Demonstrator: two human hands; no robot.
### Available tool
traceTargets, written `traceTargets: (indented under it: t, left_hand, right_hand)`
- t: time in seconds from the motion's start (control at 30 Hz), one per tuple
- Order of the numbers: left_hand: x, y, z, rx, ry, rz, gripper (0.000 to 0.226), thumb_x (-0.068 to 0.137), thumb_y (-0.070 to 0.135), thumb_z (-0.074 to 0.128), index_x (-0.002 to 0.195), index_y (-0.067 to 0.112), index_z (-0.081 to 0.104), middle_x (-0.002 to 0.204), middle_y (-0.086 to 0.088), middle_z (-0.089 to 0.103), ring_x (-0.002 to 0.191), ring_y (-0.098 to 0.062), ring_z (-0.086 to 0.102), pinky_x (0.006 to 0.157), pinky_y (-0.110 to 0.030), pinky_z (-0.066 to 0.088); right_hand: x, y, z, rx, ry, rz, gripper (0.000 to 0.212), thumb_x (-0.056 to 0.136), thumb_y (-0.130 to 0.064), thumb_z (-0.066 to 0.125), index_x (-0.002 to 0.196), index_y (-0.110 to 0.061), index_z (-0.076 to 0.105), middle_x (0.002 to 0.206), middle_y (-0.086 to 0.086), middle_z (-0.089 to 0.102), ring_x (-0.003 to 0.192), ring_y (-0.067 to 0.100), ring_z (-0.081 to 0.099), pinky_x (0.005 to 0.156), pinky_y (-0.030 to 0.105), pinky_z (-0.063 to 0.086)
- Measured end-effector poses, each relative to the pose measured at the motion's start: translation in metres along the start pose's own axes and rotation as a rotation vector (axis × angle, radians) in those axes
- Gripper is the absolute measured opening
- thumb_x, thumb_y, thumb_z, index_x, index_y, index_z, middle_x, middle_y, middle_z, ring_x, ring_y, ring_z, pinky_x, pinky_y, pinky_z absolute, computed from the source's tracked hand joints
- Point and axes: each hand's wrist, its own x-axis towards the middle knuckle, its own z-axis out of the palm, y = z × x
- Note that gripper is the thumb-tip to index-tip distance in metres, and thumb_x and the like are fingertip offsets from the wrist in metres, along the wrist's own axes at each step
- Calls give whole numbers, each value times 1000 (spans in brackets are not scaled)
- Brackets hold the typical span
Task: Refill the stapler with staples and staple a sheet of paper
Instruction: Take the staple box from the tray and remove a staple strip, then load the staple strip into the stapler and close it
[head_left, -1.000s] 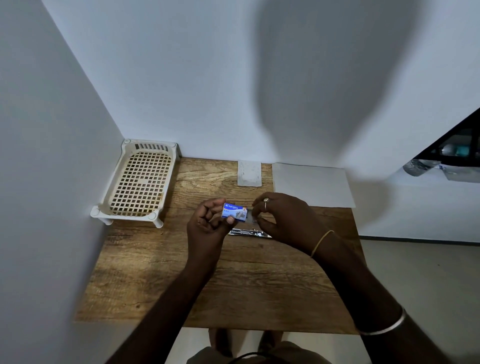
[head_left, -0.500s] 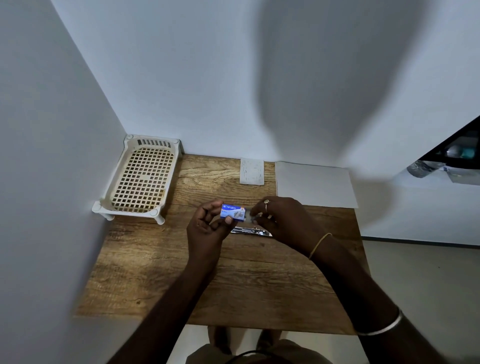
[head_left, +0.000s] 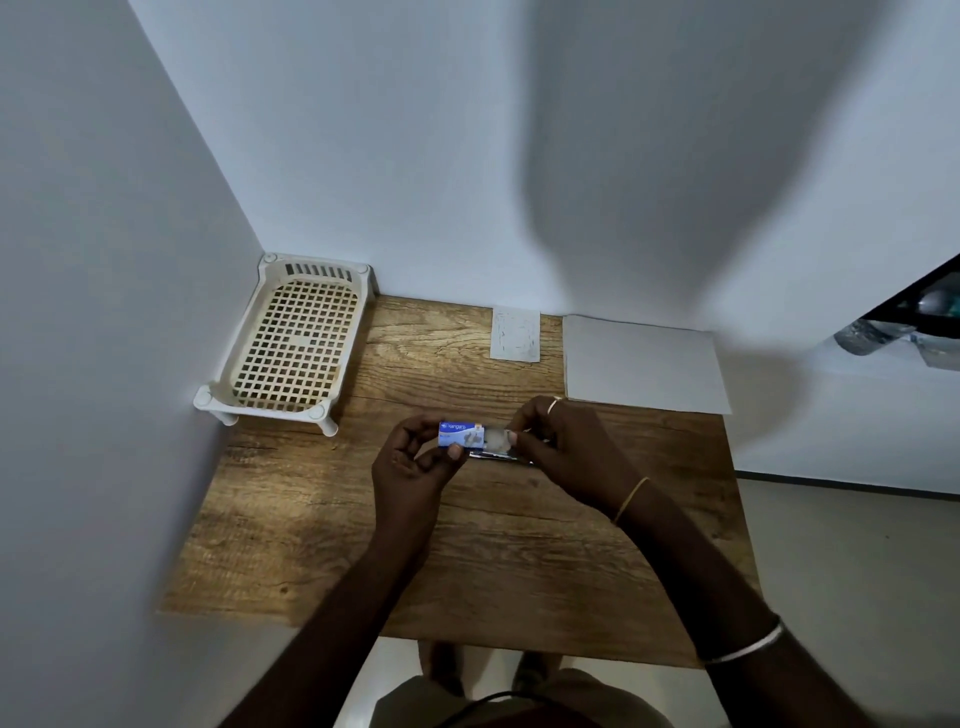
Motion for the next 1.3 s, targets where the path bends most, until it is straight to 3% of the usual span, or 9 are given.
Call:
traceTargets:
  t: [0.13, 0.27, 0.43, 0.7, 0.93, 1.07, 1.17, 1.3]
  left_hand:
    - [-7, -10, -10, 88, 2, -18, 35, 80, 0, 81, 110, 13, 67, 111, -12, 75, 105, -33, 73, 88, -44, 59]
    - [-16, -21, -23, 181, -12, -36, 37, 78, 3, 83, 111, 10, 67, 109, -8, 76, 102, -24, 75, 87, -35, 61]
    - [-25, -35, -39, 323, -30, -59, 36, 78, 5, 85, 109, 11, 69, 106, -4, 77, 100, -18, 74, 87, -31, 59]
    - [-35, -57, -54, 727, -40, -20, 39, 74, 28, 89, 109, 27, 72, 109, 14, 70, 102, -1, 65, 87, -23, 54]
    - [-30, -64, -60, 1172, -114, 89, 42, 73, 48, 84, 108, 28, 75, 103, 8, 66, 95, -12, 56, 80, -33, 43]
    - [-31, -64, -62, 1245, -119, 74, 43, 72, 53, 82, 108, 32, 74, 101, 8, 65, 95, -16, 56, 78, -35, 40]
    - [-30, -62, -63, 1269, -137, 83, 46, 72, 58, 79, 110, 33, 73, 103, 8, 63, 97, -16, 55, 79, -34, 36]
    - [-28, -50, -57, 1222, -156, 77, 51, 73, 61, 78, 115, 32, 72, 107, 7, 61, 100, -13, 53, 83, -37, 42]
  right_hand:
    - [-6, 8, 21, 322, 4, 139, 7, 93, -15, 70, 92, -9, 66, 83, 4, 78, 76, 15, 76, 68, 27, 61]
    - [-9, 18, 42, 373, 17, 152, 11, 92, -16, 71, 91, -6, 67, 80, 6, 78, 74, 17, 76, 69, 29, 63]
    - [-17, 32, 70, 335, -33, 183, 7, 91, -20, 72, 88, -16, 67, 83, 2, 77, 81, 15, 75, 81, 43, 62]
    - [-27, 48, 92, 264, -62, 243, 6, 89, -22, 74, 90, -18, 69, 89, -4, 76, 87, 5, 72, 85, 34, 60]
    - [-30, 51, 100, 243, -97, 297, 6, 90, -21, 71, 90, -16, 69, 89, -1, 76, 85, 13, 73, 84, 38, 60]
    - [-30, 50, 101, 219, -97, 298, 5, 90, -20, 71, 90, -16, 69, 89, 0, 76, 86, 14, 72, 85, 41, 59]
    - [-30, 49, 97, 189, -41, 280, 3, 88, -19, 72, 87, -17, 69, 88, -4, 75, 86, 8, 71, 84, 34, 59]
    - [-29, 46, 89, 171, 62, 236, 6, 86, -17, 74, 82, -18, 69, 82, -5, 74, 79, 4, 69, 75, 26, 57]
